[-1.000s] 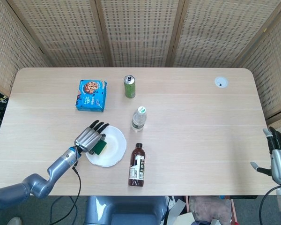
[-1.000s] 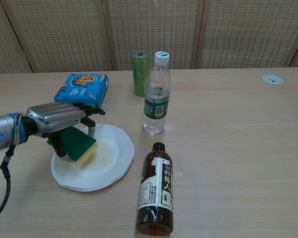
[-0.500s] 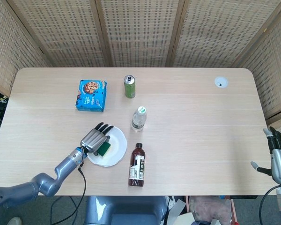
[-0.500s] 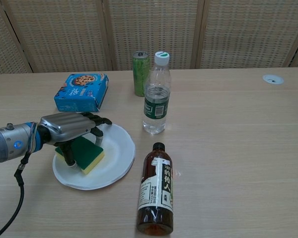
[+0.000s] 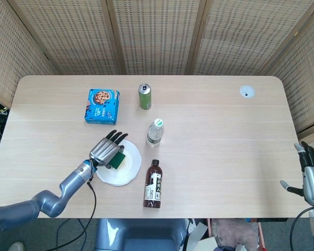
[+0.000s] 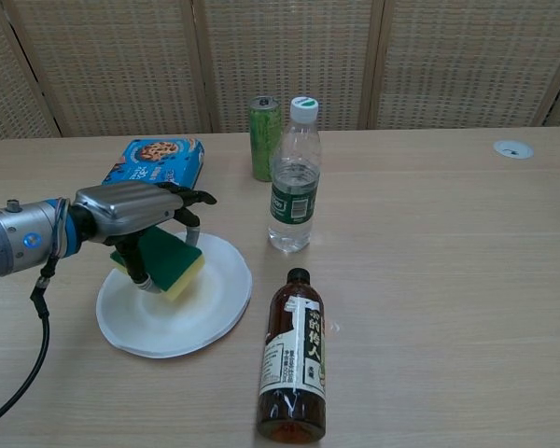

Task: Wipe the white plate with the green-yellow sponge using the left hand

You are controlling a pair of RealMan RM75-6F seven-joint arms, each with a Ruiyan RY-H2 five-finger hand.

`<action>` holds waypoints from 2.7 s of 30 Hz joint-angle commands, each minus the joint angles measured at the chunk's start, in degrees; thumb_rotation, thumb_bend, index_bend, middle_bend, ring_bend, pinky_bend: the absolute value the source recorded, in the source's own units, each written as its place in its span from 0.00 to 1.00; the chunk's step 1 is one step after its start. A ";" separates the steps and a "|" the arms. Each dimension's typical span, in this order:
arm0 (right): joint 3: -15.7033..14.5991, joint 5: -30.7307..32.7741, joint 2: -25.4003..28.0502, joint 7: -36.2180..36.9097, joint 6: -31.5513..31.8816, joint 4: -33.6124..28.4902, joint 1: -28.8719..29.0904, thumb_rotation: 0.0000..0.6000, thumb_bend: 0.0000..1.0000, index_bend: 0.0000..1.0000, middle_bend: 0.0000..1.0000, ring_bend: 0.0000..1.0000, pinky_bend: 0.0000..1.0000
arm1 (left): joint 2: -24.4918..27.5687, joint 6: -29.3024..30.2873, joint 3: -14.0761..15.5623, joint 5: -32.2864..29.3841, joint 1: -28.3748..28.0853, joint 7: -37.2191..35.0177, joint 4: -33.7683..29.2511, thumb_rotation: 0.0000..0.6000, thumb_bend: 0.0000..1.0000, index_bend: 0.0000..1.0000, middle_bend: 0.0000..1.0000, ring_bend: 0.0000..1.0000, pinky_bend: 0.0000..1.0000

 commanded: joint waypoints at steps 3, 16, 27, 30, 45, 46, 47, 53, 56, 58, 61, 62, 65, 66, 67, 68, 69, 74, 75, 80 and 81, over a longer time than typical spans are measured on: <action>0.10 0.24 0.00 0.13 -0.16 0.15 0.06 1.00 0.00 0.00 0.00 0.00 0.00 | -3.03 -2.00 0.24 -2.29 -0.75 2.15 2.35 1.00 0.12 0.61 0.03 0.00 0.00; 0.09 0.27 0.28 0.56 -0.19 -0.16 -0.01 1.00 0.00 0.00 0.00 0.00 0.00 | -0.53 -3.90 2.61 -4.58 -0.04 5.70 0.21 1.00 0.13 0.63 0.00 0.00 0.00; 0.02 0.15 0.20 0.28 -0.17 -0.17 0.02 1.00 0.00 0.00 0.00 0.00 0.00 | 0.67 -4.72 3.23 -6.78 0.42 6.17 -0.26 1.00 0.14 0.64 0.00 0.00 0.00; 0.02 0.14 0.12 0.11 -0.20 -0.14 0.09 1.00 0.00 0.00 0.00 0.00 0.00 | -0.20 -4.39 2.87 -6.63 0.43 5.16 0.76 1.00 0.14 0.64 0.00 0.00 0.00; 0.13 0.33 0.24 0.31 -0.12 -0.23 0.01 1.00 0.00 0.00 0.00 0.00 0.00 | 0.72 2.61 0.48 2.03 0.76 -10.96 -1.48 1.00 0.15 0.64 0.00 0.00 0.00; 0.10 0.27 0.21 0.25 -0.12 -0.24 0.03 1.00 0.00 0.00 0.00 0.00 0.00 | 0.98 2.84 0.41 2.31 0.87 -12.20 -2.17 1.00 0.15 0.64 0.00 0.00 0.00; 0.08 0.24 0.20 0.19 -0.10 -0.26 0.03 1.00 0.00 0.00 0.00 0.00 0.00 | 1.13 3.04 0.47 2.72 0.92 -13.08 -2.40 1.00 0.15 0.64 0.00 0.00 0.00; 0.03 0.14 0.18 0.13 -0.03 -0.25 0.00 1.00 0.00 0.00 0.00 0.00 0.00 | 0.08 1.24 1.04 2.47 1.12 -18.15 -1.64 1.00 0.15 0.64 0.00 0.00 0.00; 0.07 0.17 0.17 0.14 -0.07 -0.21 0.05 1.00 0.00 0.00 0.00 0.00 0.00 | -1.14 -0.15 1.18 1.39 1.20 -19.11 -0.10 1.00 0.15 0.64 0.00 0.00 0.00; 0.07 0.19 0.16 0.17 -0.13 -0.16 0.07 1.00 0.00 0.00 0.00 0.00 0.00 | -1.88 -0.81 1.20 0.82 1.31 -19.90 0.78 1.00 0.15 0.65 0.00 0.00 0.00; 0.10 0.16 0.09 -0.07 0.00 -0.09 0.07 1.00 0.00 0.00 0.00 0.00 0.00 | -2.87 -1.33 1.35 0.60 1.42 -20.60 2.14 1.00 0.15 0.65 0.00 0.00 0.00; 0.09 0.03 0.06 -0.16 0.15 -0.10 0.06 1.00 0.00 0.00 0.00 0.00 0.00 | -3.36 -1.71 1.48 0.39 1.51 -20.98 2.71 1.00 0.15 0.65 0.00 0.00 0.00; 0.04 -0.19 0.03 -0.22 0.36 -0.19 0.01 1.00 0.00 0.00 0.00 0.00 0.00 | -4.13 -2.39 1.50 0.12 1.51 -21.78 3.67 1.00 0.15 0.65 0.00 0.00 0.00; 0.02 -0.22 0.05 -0.18 0.38 -0.21 -0.01 1.00 0.00 0.00 0.00 0.00 0.00 | -4.27 -2.54 1.49 0.12 1.50 -22.07 3.85 1.00 0.15 0.65 0.00 0.00 0.00; 0.03 -0.24 0.09 -0.10 0.41 -0.25 -0.03 1.00 0.00 0.00 0.00 0.00 0.00 | -4.44 -2.56 1.45 0.27 1.49 -22.52 4.13 1.00 0.15 0.65 0.00 0.00 0.00; 0.06 -0.19 0.13 -0.02 0.44 -0.26 -0.06 1.00 0.00 0.00 0.00 0.00 0.00 | -4.52 -2.14 1.39 0.66 1.54 -22.85 4.32 1.00 0.15 0.65 0.00 0.00 0.00; 0.09 -0.15 0.18 0.12 0.43 -0.29 -0.07 1.00 0.00 0.00 0.00 0.00 0.00 | -4.38 -1.40 1.13 1.01 1.65 -23.33 4.19 1.00 0.15 0.65 0.00 0.00 0.00; 0.04 -0.32 0.39 0.49 0.43 -0.46 -0.11 1.00 0.00 0.00 0.00 0.00 0.00 | -2.14 0.27 0.68 2.08 1.95 -24.53 2.79 1.00 0.15 0.65 0.00 0.00 0.00; 0.02 -0.35 0.42 0.50 0.46 -0.52 -0.14 1.00 0.00 0.00 0.00 0.00 0.00 | -1.59 0.25 0.57 2.02 2.00 -24.86 2.44 1.00 0.15 0.65 0.00 0.00 0.00; 0.00 -0.32 0.47 0.46 0.37 -0.64 -0.12 1.00 0.00 0.00 0.00 0.00 0.00 | -1.12 -0.66 0.72 1.48 2.05 -24.77 3.19 1.00 0.15 0.65 0.00 0.00 0.00; 0.00 -0.27 0.46 0.44 0.29 -0.63 -0.09 1.00 0.00 0.00 0.00 0.00 0.00 | -1.52 -1.11 0.95 1.34 2.00 -24.35 3.88 1.00 0.15 0.65 0.00 0.00 0.00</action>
